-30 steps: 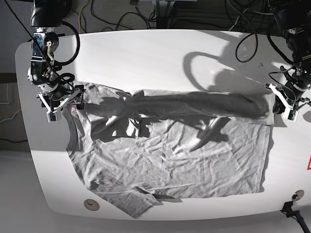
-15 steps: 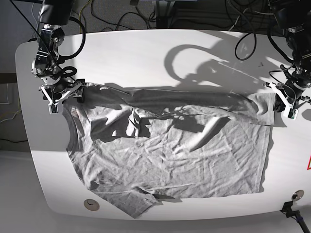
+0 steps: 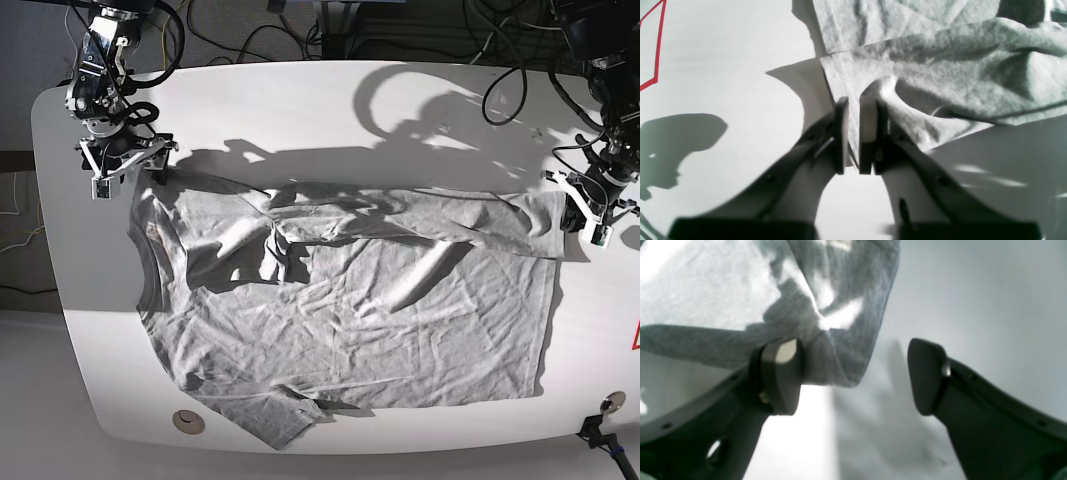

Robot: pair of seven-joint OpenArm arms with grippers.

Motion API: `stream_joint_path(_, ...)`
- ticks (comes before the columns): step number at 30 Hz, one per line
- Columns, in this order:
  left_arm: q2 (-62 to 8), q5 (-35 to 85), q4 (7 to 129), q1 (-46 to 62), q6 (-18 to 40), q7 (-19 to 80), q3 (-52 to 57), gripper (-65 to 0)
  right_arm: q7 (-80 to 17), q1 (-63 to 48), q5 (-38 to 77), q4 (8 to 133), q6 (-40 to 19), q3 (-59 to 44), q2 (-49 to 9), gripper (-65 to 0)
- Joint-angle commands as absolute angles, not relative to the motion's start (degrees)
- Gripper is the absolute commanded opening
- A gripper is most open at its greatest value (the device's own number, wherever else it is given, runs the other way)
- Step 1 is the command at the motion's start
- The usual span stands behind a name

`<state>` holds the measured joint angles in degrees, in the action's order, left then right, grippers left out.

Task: Fold the T-shirt properly

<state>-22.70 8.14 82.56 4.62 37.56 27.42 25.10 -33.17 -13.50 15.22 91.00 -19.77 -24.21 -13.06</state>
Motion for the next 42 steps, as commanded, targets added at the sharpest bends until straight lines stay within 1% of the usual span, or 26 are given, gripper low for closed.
stream_joint_path(1, -23.96, 9.01, 83.56, 3.82, 37.41, 26.15, 25.45, -60.1, -31.60, -13.05, 15.87, 90.24, -20.09, -24.57, -13.85, -19.0)
stream_joint_path(4, -23.96, 9.01, 83.47, 3.82, 37.41, 26.15, 25.45, -60.1, -31.43, -12.62, 15.87, 87.96, -20.09, -24.57, -13.93, -19.2)
stream_joint_path(5, -23.96, 9.01, 83.47, 3.82, 37.32, 26.15, 25.45, -60.1, -30.64, -12.62, 15.87, 87.87, -20.09, -24.48, -13.93, -20.4)
stream_joint_path(6, -23.96, 9.01, 83.47, 3.82, 37.23, 26.15, 25.45, -60.1, -29.85, -12.62, 15.87, 87.87, -20.09, -24.40, -13.93, -23.5)
stream_joint_path(7, -23.96, 9.01, 83.47, 3.82, 37.23, 26.15, 25.45, -60.1, -29.58, -12.62, 15.78, 87.87, -20.09, -24.31, -13.93, -27.4)
stream_joint_path(9, -23.96, 9.01, 83.38, 3.91, 37.23, 26.24, 25.45, -60.0, -29.23, -12.62, 15.69, 87.78, -20.09, -24.31, -13.93, -39.4)
stream_joint_path(12, -24.04, 9.01, 81.27, 3.74, 37.14, 26.24, 25.45, -59.7, -29.23, -12.62, 15.69, 86.64, -20.09, -24.31, -13.85, -62.9)
stream_joint_path(13, -24.13, 9.01, 79.96, 3.65, 37.14, 26.24, 25.54, -59.4, -29.23, -12.53, 15.60, 85.76, -20.09, -24.31, -13.85, -65.0)
stream_joint_path(14, -24.22, 9.01, 78.81, 3.47, 37.14, 26.24, 25.54, -57.7, -29.23, -12.00, 15.60, 84.70, -20.09, -24.31, -13.85, -65.0)
stream_joint_path(15, -24.22, 9.01, 77.76, 2.59, 37.14, 26.24, 25.54, -54.0, -29.23, -11.65, 15.60, 83.65, -20.09, -24.31, -13.85, -65.0)
stream_joint_path(17, -24.22, 9.01, 75.38, 1.45, 37.14, 26.24, 25.71, -43.9, -29.14, -11.56, 15.78, 81.98, -20.09, -24.31, -13.85, -65.0)
stream_joint_path(19, -24.22, 9.01, 73.63, 1.27, 37.14, 26.24, 26.68, -36.0, -29.05, -11.56, 15.87, 81.45, -20.09, -24.31, -13.85, -65.0)
stream_joint_path(20, -24.13, 9.10, 73.36, 1.27, 37.23, 26.24, 27.03, -33.6, -29.05, -11.56, 15.87, 81.45, -20.09, -24.31, -13.85, -65.0)
stream_joint_path(21, -24.13, 9.10, 73.36, 1.27, 37.32, 26.24, 26.86, -32.6, -29.05, -11.56, 15.87, 81.45, -20.09, -24.31, -13.85, -65.0)
stream_joint_path(27, -23.96, 9.01, 72.66, 1.27, 37.14, 26.24, 26.07, -32.6, -29.05, -11.56, 15.87, 81.54, -20.09, -24.31, -13.85, -65.0)
stream_joint_path(32, -23.96, 9.01, 67.21, -0.75, 37.32, 25.80, 24.40, -32.6, -29.05, -11.56, 15.87, 81.71, -20.09, -24.31, -13.85, -65.0)
stream_joint_path(38, -23.87, 9.10, 64.48, -1.54, 37.41, 25.80, 22.99, -32.9, -29.05, -11.56, 15.87, 81.80, -20.09, -24.31, -13.85, -65.0)
stream_joint_path(39, -23.87, 9.10, 64.48, -1.54, 37.41, 25.80, 22.02, -35.1, -29.05, -11.56, 15.87, 81.80, -20.09, -24.22, -13.85, -65.0)
stream_joint_path(40, -23.87, 9.10, 64.48, -1.54, 37.41, 25.80, 21.58, -40.0, -29.05, -11.56, 15.87, 81.80, -20.09, -24.22, -13.85, -65.0)
stream_joint_path(42, -23.87, 9.10, 64.48, -1.54, 37.32, 25.80, 21.58, -54.9, -29.05, -11.47, 15.87, 81.80, -20.09, -24.22, -13.85, -65.0)
